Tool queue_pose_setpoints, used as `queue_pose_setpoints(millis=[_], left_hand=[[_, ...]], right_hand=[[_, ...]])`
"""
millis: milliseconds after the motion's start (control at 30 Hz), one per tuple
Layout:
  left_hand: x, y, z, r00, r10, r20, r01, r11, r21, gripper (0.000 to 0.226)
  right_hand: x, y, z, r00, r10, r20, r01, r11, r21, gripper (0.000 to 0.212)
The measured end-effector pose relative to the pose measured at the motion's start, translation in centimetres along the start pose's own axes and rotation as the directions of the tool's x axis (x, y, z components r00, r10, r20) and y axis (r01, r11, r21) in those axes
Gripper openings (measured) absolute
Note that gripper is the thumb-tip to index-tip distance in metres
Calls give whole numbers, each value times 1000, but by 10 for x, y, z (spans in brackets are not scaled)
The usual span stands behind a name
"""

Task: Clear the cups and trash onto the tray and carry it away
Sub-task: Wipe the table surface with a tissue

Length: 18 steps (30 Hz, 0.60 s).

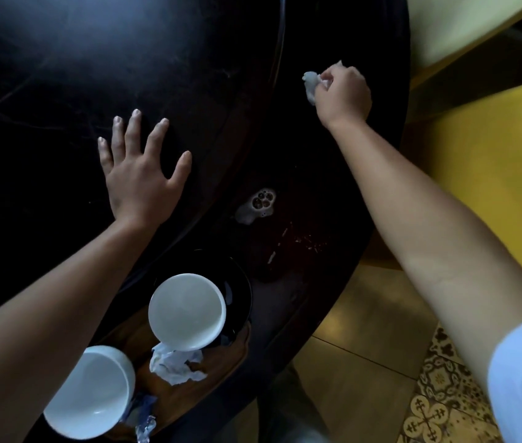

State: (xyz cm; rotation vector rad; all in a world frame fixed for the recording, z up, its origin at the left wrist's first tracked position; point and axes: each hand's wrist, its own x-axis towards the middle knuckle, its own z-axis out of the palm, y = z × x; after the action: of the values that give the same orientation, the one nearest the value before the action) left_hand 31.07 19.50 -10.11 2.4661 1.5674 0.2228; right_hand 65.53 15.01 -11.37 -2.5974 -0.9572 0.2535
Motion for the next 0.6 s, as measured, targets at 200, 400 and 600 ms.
queue_pose_setpoints(millis=[200, 400, 600], left_hand=[[0, -1, -1, 1000, -1, 5, 1, 1000, 2, 66], [0, 3, -1, 1000, -1, 13, 1, 1000, -10, 66], [1, 3, 0, 1000, -9, 10, 9, 1000, -14, 65]], right_hand=[[-115, 32, -8, 990, -132, 47, 131, 991, 15, 22], [-217, 58, -21, 980, -153, 128, 139, 984, 113, 11], [-112, 94, -41, 981, 97, -167, -64, 980, 190, 28]])
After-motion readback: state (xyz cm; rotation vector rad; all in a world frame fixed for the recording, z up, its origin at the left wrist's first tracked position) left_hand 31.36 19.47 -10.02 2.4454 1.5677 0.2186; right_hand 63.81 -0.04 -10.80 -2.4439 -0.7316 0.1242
